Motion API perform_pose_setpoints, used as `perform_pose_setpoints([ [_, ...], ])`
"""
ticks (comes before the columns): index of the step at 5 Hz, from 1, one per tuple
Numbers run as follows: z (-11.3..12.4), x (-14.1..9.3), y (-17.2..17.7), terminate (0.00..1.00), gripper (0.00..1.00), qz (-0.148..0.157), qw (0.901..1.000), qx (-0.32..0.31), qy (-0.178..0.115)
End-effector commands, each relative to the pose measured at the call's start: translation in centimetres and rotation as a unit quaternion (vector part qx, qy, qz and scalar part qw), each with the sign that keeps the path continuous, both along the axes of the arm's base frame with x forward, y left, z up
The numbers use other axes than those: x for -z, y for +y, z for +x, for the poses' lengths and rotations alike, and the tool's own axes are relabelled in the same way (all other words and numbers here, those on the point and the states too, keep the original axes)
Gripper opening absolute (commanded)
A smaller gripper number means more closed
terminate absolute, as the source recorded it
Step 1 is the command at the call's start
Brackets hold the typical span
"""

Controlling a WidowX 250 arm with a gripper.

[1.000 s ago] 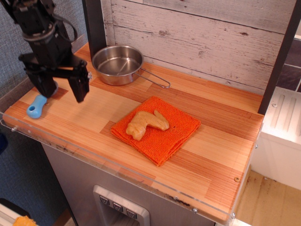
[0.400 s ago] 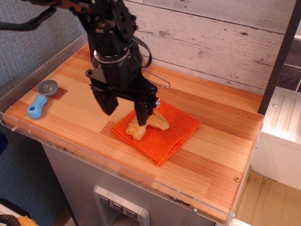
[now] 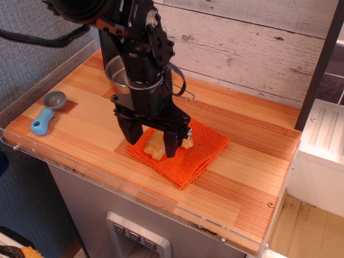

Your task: Move the chick to the right side of the blue spoon

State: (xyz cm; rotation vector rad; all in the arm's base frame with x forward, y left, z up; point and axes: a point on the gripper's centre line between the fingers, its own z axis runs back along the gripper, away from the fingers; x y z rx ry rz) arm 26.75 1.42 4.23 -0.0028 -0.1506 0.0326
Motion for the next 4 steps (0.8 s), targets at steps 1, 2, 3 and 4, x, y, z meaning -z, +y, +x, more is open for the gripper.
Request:
perform_pose_setpoints([
  [1,0.3,0.7,0.0,0.00,1.00,0.009,0.9999,0.005,-0.005],
  [2,0.4,1.0,-0.4,0.00,1.00,0.011,0.9999,0.010,-0.004],
  [3,0.5,1.3,-0.5,0.00,1.00,0.014,0.9999,0.010,-0.004],
  [4,0.5,1.8,-0.7,0.00,1.00,0.017,0.9998,0.012,0.001],
])
